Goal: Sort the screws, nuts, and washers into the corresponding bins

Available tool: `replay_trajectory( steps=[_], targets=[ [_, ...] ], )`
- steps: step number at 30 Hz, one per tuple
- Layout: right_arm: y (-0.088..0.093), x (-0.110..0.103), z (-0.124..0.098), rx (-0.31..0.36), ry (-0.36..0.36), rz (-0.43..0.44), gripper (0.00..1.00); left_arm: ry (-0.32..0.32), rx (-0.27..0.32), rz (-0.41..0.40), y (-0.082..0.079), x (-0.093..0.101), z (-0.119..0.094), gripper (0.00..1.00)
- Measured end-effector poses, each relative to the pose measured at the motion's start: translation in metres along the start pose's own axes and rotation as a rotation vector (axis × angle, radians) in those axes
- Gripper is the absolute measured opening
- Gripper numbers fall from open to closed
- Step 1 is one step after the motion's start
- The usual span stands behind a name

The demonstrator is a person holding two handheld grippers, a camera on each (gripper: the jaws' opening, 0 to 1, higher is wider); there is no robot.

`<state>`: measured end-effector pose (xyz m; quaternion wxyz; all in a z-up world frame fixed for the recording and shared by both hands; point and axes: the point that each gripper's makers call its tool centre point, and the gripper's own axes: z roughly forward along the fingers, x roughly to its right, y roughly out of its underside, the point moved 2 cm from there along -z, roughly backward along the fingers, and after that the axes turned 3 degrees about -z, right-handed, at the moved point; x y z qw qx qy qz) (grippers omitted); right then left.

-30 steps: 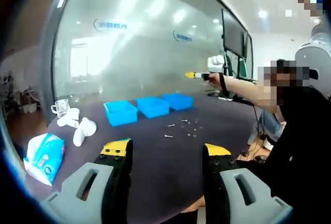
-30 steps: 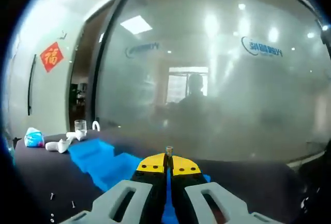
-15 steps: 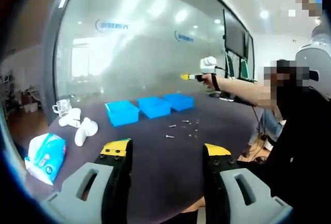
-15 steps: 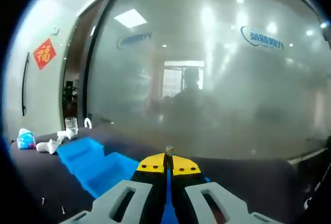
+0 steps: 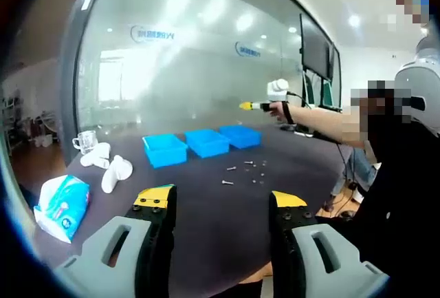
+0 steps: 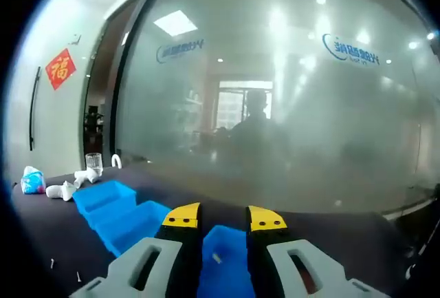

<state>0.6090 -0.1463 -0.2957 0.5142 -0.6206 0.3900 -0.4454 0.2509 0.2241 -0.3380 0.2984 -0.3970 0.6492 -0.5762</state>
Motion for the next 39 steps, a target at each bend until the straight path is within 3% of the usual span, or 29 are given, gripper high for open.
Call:
replay_trajectory(
  steps=[8, 14, 19, 24, 29, 34, 39],
  targets=[
    [0.001, -0.003, -0.007, 0.010, -0.006, 0.004, 0.28, -0.008, 0.004, 0.000, -0.002, -0.002, -0.002, 0.53],
    [0.001, -0.010, -0.024, 0.025, -0.028, -0.013, 0.28, -0.022, 0.014, -0.010, -0.003, -0.006, -0.003, 0.53],
    [-0.002, -0.027, -0.044, 0.061, -0.094, -0.025, 0.29, -0.031, 0.022, -0.017, -0.002, -0.009, -0.003, 0.53],
    [-0.007, -0.045, -0.078, 0.079, -0.156, -0.015, 0.30, -0.031, 0.028, -0.019, -0.001, -0.009, 0.000, 0.53],
    [-0.013, -0.065, -0.127, 0.114, -0.217, 0.001, 0.31, -0.034, 0.038, -0.016, -0.003, -0.009, 0.004, 0.53],
    [-0.012, -0.072, -0.165, 0.139, -0.243, -0.006, 0.31, -0.030, 0.045, -0.010, -0.004, -0.007, 0.006, 0.53],
    [0.000, -0.074, -0.206, 0.145, -0.310, 0.008, 0.31, -0.024, 0.036, -0.004, -0.003, -0.004, 0.007, 0.53]
  ],
)
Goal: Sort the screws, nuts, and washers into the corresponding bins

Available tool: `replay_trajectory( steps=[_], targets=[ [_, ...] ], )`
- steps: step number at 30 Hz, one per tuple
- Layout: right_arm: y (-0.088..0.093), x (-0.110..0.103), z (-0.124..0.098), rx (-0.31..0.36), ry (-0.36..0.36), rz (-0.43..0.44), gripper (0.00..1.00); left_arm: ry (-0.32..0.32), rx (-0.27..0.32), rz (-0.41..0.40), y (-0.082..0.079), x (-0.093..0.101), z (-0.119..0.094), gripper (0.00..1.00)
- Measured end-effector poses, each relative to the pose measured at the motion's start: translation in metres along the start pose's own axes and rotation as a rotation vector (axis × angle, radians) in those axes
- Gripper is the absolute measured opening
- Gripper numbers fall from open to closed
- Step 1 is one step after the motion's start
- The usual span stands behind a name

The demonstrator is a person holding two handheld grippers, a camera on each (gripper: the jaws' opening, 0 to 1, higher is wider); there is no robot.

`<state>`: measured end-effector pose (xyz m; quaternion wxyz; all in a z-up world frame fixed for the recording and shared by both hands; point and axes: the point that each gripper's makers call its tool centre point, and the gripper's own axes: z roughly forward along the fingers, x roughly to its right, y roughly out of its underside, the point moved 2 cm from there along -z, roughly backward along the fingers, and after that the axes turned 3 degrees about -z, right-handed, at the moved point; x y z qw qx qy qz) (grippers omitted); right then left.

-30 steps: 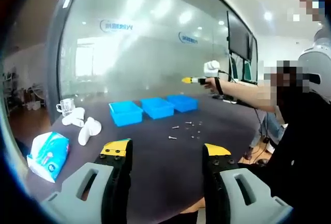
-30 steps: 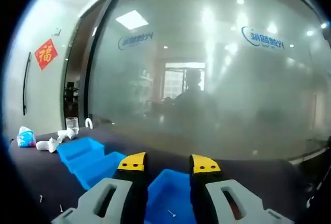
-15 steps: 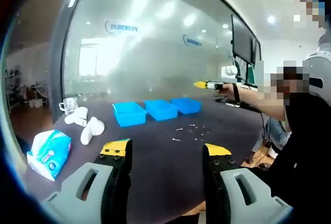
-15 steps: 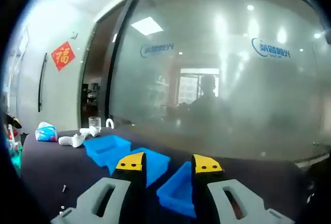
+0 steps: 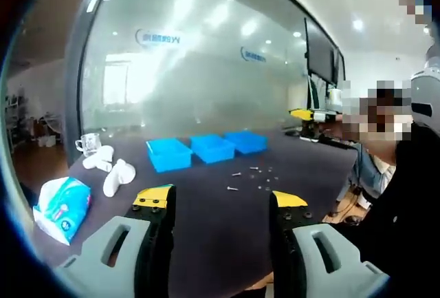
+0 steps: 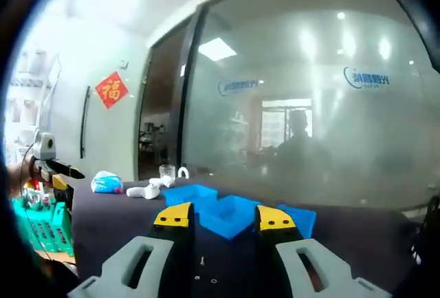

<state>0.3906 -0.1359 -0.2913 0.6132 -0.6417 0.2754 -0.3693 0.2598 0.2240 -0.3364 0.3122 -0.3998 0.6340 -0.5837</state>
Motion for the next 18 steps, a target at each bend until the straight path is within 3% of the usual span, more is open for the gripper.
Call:
replay_trajectory(
  steps=[11, 18],
  targets=[
    [0.028, -0.010, -0.069, -0.037, 0.011, 0.029, 0.31, 0.007, 0.023, 0.017, -0.005, 0.006, 0.001, 0.53],
    [0.033, -0.013, -0.092, -0.045, 0.034, 0.045, 0.31, 0.024, 0.017, 0.028, -0.003, 0.013, 0.001, 0.53]
  ],
)
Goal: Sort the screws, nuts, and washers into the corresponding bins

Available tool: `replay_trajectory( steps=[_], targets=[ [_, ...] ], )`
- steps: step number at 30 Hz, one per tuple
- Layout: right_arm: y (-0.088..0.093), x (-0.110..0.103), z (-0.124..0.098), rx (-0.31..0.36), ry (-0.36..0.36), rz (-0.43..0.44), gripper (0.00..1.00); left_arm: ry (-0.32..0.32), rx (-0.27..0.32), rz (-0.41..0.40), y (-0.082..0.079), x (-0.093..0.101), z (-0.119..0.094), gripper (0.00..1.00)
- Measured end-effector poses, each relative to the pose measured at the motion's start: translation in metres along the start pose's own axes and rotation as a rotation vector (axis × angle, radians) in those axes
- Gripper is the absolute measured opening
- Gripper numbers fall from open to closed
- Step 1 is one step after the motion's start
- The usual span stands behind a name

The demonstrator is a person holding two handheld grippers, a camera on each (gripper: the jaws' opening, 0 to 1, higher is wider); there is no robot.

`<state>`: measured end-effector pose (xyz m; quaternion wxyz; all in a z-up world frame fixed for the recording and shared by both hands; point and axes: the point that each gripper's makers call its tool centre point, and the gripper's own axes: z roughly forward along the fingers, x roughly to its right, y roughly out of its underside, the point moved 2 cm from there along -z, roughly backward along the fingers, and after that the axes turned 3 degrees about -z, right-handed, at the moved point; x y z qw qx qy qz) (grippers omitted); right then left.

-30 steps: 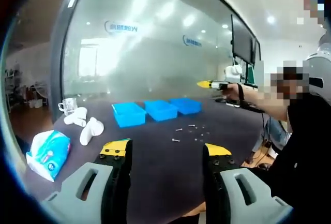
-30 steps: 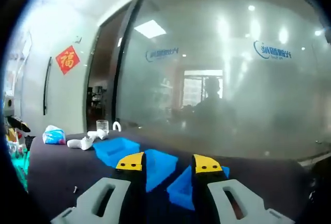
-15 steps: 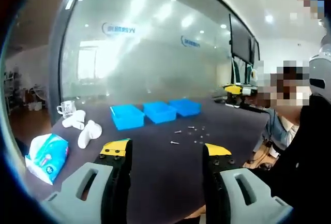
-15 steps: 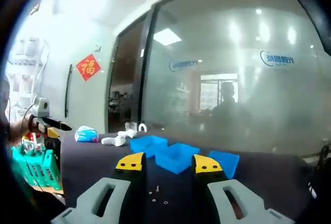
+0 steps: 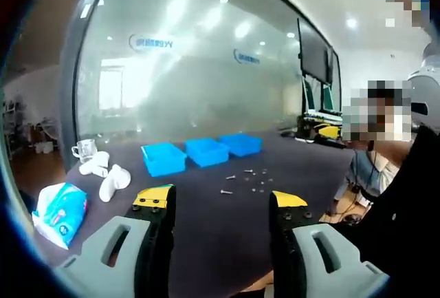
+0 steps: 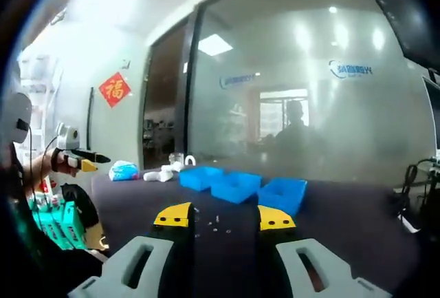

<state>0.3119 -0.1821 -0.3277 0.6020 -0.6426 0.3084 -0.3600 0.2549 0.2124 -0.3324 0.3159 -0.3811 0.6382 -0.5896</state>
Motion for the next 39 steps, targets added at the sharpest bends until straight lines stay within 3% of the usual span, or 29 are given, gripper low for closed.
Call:
replay_trajectory(
  steps=[3, 5, 13, 16, 18, 29, 39],
  targets=[
    [0.001, -0.002, 0.000, -0.013, -0.008, 0.002, 0.30, 0.000, -0.002, 0.002, 0.001, 0.001, 0.000, 0.53],
    [0.009, -0.005, 0.002, -0.066, -0.043, 0.033, 0.29, 0.004, -0.003, 0.008, 0.001, 0.004, 0.000, 0.53],
    [0.011, -0.010, 0.018, -0.136, -0.093, 0.018, 0.29, 0.020, -0.010, 0.019, 0.005, 0.013, 0.000, 0.53],
    [0.017, -0.016, 0.024, -0.200, -0.136, 0.017, 0.28, 0.022, -0.009, 0.015, 0.005, 0.014, 0.000, 0.53],
    [0.020, -0.016, 0.031, -0.243, -0.154, -0.017, 0.28, 0.025, -0.009, 0.015, 0.005, 0.015, 0.000, 0.53],
    [0.006, -0.025, 0.076, -0.340, -0.261, -0.055, 0.28, 0.024, 0.001, 0.003, 0.006, 0.014, 0.000, 0.53],
    [0.017, -0.036, 0.123, -0.505, -0.353, -0.153, 0.26, 0.014, -0.013, -0.004, 0.011, 0.009, -0.001, 0.53]
  ],
)
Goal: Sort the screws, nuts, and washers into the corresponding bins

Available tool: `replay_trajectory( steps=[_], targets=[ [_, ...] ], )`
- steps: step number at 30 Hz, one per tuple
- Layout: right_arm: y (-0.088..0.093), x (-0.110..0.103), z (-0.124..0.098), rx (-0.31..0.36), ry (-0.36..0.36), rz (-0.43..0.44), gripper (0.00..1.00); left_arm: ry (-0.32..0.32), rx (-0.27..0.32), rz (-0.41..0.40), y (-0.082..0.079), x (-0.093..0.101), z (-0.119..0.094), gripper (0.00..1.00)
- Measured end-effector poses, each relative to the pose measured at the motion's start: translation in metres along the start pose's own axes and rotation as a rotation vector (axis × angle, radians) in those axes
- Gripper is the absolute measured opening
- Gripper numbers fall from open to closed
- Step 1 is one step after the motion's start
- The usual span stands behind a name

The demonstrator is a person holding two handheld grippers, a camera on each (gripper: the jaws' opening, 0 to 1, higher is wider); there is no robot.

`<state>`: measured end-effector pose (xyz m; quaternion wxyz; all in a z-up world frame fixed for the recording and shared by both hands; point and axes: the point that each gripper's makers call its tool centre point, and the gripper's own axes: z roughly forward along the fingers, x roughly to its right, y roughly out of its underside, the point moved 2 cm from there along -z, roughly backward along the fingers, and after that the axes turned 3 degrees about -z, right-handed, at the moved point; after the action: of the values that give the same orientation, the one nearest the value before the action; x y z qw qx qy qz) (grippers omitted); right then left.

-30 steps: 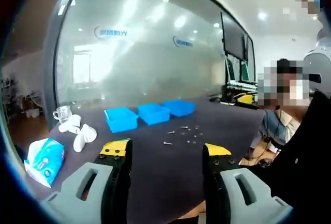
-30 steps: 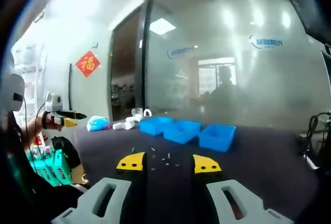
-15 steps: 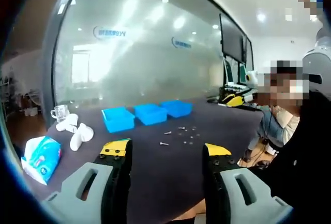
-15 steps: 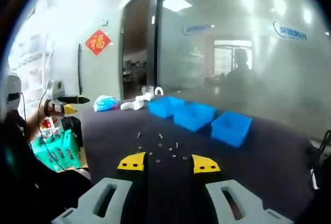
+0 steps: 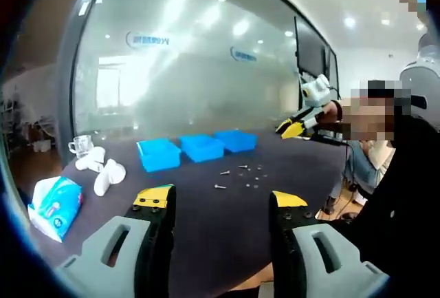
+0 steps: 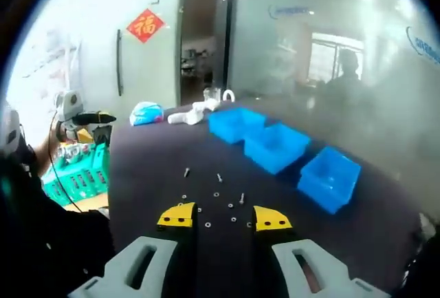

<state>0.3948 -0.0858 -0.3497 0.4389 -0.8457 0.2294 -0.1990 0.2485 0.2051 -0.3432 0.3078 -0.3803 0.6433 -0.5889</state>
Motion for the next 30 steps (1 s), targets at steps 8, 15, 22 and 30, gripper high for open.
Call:
replay_trajectory(
  steps=[8, 15, 22, 30],
  targets=[
    [-0.012, 0.001, 0.037, -0.100, -0.037, -0.005, 0.21, 0.012, -0.004, -0.014, 0.000, 0.001, 0.001, 0.53],
    [-0.013, 0.018, 0.069, -0.211, -0.069, -0.042, 0.20, 0.011, -0.002, -0.024, 0.000, 0.000, 0.001, 0.53],
    [0.002, 0.024, 0.090, -0.323, -0.091, -0.067, 0.18, 0.001, 0.002, -0.027, 0.000, -0.002, 0.000, 0.53],
    [0.015, 0.033, 0.109, -0.414, -0.108, 0.007, 0.17, -0.024, 0.007, -0.050, 0.003, -0.009, -0.004, 0.53]
  ],
)
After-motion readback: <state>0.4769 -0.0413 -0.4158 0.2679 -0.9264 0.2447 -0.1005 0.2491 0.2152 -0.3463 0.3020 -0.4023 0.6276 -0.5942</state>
